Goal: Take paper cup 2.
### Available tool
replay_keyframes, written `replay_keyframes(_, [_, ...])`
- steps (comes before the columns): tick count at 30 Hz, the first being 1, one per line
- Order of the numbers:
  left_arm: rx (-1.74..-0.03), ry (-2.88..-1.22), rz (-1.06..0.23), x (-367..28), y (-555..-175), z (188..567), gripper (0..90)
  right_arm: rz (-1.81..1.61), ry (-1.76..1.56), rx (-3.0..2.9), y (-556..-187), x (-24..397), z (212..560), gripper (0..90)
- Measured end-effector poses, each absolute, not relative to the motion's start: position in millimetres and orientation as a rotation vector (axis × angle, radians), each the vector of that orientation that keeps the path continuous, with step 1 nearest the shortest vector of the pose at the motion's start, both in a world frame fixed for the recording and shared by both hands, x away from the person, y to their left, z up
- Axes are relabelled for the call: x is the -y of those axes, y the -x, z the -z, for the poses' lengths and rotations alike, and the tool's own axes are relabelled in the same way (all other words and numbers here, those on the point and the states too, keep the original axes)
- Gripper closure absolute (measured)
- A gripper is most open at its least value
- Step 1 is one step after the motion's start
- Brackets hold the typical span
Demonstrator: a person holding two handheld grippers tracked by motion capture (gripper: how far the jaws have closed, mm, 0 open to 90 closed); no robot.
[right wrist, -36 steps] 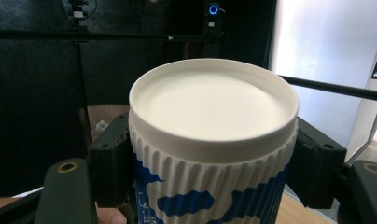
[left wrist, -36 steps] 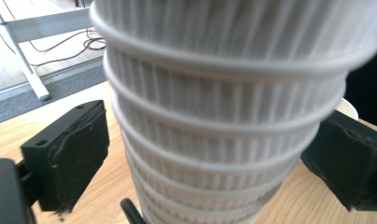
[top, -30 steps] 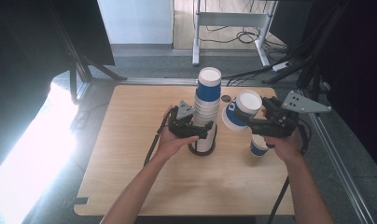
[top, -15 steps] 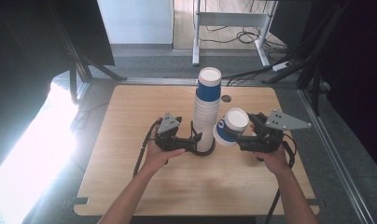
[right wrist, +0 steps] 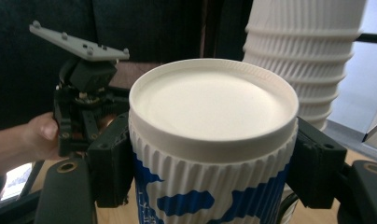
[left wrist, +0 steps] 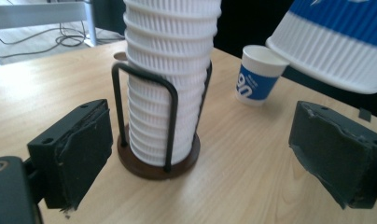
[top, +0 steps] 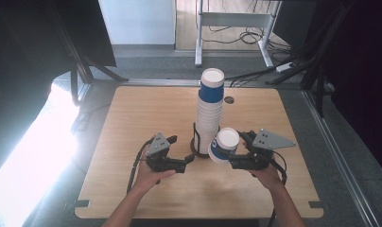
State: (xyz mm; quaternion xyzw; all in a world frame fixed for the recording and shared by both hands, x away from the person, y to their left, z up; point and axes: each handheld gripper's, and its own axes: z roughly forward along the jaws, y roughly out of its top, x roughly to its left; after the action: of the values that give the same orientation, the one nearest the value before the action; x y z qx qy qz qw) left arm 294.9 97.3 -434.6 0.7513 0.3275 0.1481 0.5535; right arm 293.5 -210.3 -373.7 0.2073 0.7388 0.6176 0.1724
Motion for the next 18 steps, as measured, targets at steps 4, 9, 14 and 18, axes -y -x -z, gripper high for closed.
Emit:
replay_keyframes(4, [-0.783, -1.770, -0.334, -101.7, -289.5, 440.2, 6.7, -1.740, -0.595, -2.110, -290.3, 205.2, 386.7, 27.4])
replay_keyframes(9, [-0.779, -1.777, -0.306, -107.0, -283.5, 448.8, 6.8, -1.742, -0.623, -2.122, -287.9, 200.7, 404.0, 27.4])
replay_keyframes(14, [-0.776, -1.811, -0.291, -109.4, -279.0, 456.6, 6.8, -1.742, -0.657, -2.127, -285.1, 198.0, 420.4, 27.4])
replay_keyframes(18, [-0.777, -1.816, -0.283, -110.2, -275.0, 459.9, 6.8, -1.698, -0.661, -2.150, -284.6, 194.3, 427.4, 27.3])
